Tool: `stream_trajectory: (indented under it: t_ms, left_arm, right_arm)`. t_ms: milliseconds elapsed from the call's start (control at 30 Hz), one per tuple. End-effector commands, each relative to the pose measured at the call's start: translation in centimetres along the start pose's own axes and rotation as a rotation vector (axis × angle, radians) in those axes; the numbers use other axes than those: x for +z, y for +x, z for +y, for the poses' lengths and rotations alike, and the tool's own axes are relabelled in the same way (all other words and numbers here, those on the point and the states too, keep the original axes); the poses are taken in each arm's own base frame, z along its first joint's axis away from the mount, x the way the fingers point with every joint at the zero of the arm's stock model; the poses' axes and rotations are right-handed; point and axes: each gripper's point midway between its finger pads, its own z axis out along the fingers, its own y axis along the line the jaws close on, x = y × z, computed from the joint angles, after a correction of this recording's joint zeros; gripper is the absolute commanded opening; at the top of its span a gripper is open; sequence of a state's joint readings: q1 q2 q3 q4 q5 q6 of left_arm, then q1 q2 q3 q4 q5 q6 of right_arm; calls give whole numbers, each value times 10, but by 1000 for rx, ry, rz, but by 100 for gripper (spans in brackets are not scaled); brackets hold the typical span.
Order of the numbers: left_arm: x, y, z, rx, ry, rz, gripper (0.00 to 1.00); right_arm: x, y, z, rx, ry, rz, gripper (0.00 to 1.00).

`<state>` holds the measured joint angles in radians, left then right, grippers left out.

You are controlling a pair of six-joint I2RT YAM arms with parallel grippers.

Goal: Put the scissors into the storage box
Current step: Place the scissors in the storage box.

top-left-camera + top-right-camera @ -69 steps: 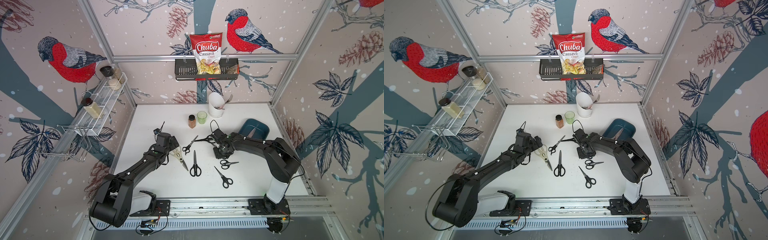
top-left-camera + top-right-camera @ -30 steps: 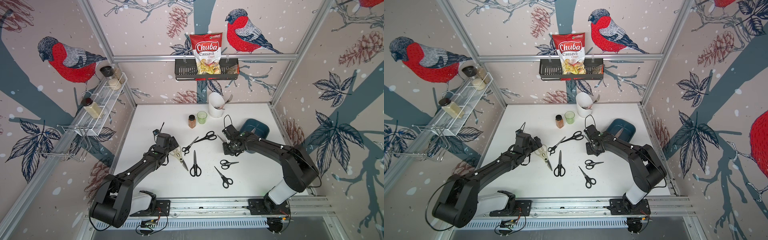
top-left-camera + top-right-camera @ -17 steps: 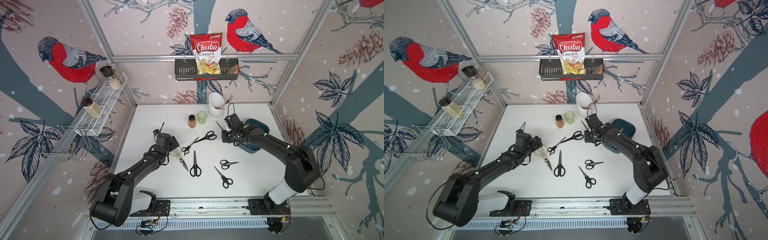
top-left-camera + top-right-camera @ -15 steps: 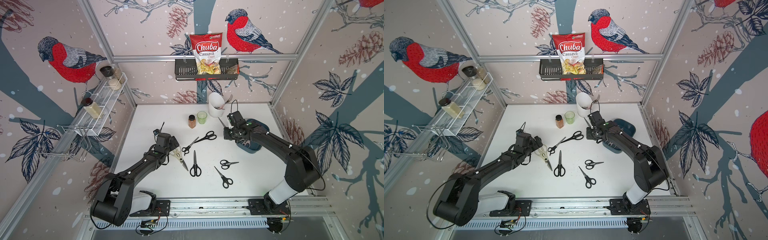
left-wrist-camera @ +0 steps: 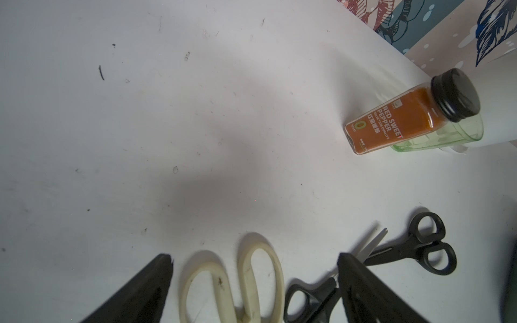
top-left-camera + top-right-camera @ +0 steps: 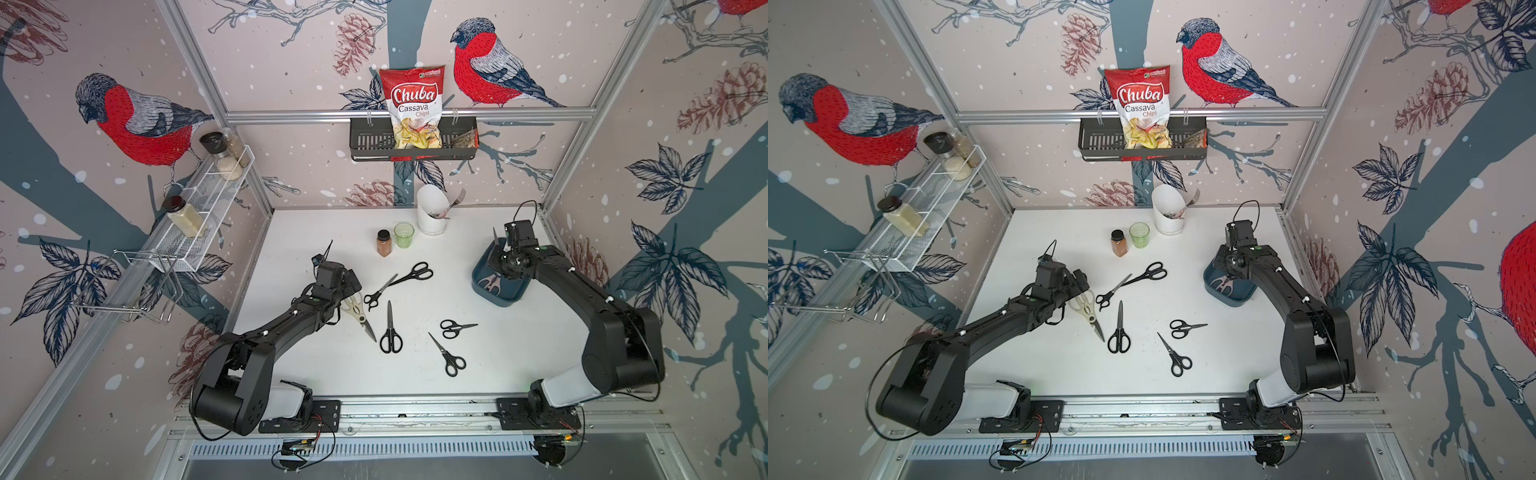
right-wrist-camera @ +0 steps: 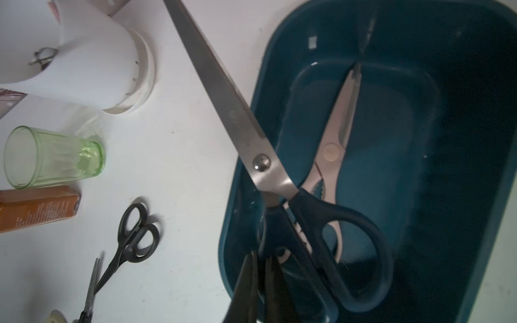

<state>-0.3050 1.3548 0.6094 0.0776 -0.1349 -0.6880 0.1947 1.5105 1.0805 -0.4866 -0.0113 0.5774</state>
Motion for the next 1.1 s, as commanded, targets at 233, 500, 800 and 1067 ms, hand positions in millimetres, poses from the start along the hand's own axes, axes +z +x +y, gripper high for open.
stream_trajectory:
  t_ms: [233,500,800,1067]
  left_arm:
    - [-2,-1,2,8,-1,-13,96]
    - [0,0,4,21,-12,-11,96]
    - [-2,2,8,23,-21,-11,96]
    - [-3,0,6,15,-15,-17,96]
  right_arm:
    - [26,3,-30,156,0,1,0]
    - [48,10,-35,181,7,38,4]
    - [49,11,-37,172,25,34,28]
    - [16,-4,-4,-39,62,-45,36]
